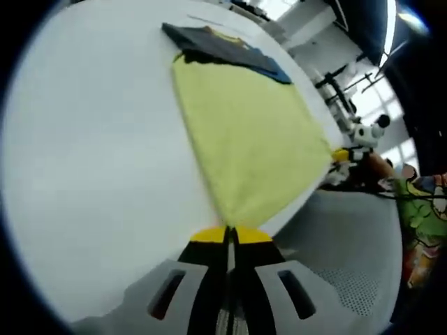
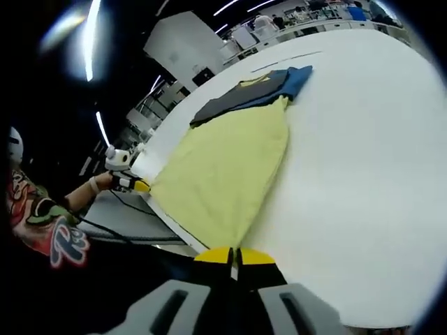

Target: Fold the garment on the visible template until the final outline fits inside the template.

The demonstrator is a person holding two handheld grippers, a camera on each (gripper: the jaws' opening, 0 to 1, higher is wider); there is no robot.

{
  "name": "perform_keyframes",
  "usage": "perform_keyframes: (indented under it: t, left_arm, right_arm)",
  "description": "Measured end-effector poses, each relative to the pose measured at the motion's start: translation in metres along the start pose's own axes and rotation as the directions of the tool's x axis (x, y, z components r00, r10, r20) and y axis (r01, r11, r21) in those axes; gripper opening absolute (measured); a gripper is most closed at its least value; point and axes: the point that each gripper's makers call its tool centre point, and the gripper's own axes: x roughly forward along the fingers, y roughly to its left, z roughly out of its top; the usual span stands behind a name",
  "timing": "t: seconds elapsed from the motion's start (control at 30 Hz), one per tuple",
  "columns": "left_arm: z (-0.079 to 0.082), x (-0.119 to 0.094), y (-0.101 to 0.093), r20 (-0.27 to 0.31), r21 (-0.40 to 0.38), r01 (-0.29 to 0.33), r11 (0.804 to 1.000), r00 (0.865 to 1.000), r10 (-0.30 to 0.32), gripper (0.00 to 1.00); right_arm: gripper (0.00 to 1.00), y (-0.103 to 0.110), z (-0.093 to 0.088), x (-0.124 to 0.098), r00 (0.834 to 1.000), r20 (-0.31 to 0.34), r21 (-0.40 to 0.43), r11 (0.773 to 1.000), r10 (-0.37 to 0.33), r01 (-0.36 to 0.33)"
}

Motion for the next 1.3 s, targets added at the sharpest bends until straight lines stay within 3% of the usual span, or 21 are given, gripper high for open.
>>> perform_keyframes:
  t: [0.47, 0.63, 0.7, 0.77, 0.87, 0.97, 1.07, 1.3]
  left_arm:
    - [-0.017, -0.001, -0.010, -0.073, -0.026, 0.040, 0.999, 0.996, -0.042, 0.00]
    - [0.000, -0.016, -0.022, -0.009, -0.035, 0.074, 0.997, 0.997, -0.074, 0.00]
    - [0.019, -0.023, -0.026, 0.078, -0.061, 0.120, 0.991, 0.990, -0.115, 0.00]
    - [0.040, -0.032, -0.030, 0.163, -0.125, 0.174, 0.977, 0.975, -0.153, 0.00]
    - [0.063, -0.043, -0.037, 0.247, -0.153, 0.236, 0.960, 0.949, -0.194, 0.00]
    - [0.082, -0.053, -0.044, 0.306, -0.086, 0.251, 0.964, 0.928, -0.214, 0.00]
    - [0.098, -0.060, -0.045, 0.355, -0.073, 0.254, 0.964, 0.910, -0.213, 0.00]
    - [0.152, -0.077, -0.048, 0.497, -0.028, 0.278, 0.960, 0.837, -0.228, 0.00]
  right_arm:
    - [0.00, 0.009, -0.015, -0.012, 0.999, -0.039, 0.060, 0.998, 0.020, -0.018]
    - [0.00, 0.019, 0.003, -0.023, 0.997, 0.036, 0.157, 0.984, 0.074, -0.079]
    - [0.00, 0.022, 0.015, -0.028, 0.992, 0.080, 0.191, 0.975, 0.101, -0.115]
    - [0.00, 0.023, 0.027, -0.031, 0.986, 0.120, 0.201, 0.969, 0.118, -0.140]
    - [0.00, 0.030, 0.049, -0.038, 0.974, 0.182, 0.203, 0.964, 0.133, -0.169]
    - [0.00, 0.039, 0.074, -0.044, 0.955, 0.254, 0.199, 0.958, 0.153, -0.207]
    - [0.00, 0.043, 0.096, -0.049, 0.936, 0.307, 0.194, 0.952, 0.171, -0.238]
    - [0.00, 0.040, 0.153, -0.054, 0.890, 0.414, 0.181, 0.941, 0.190, -0.285]
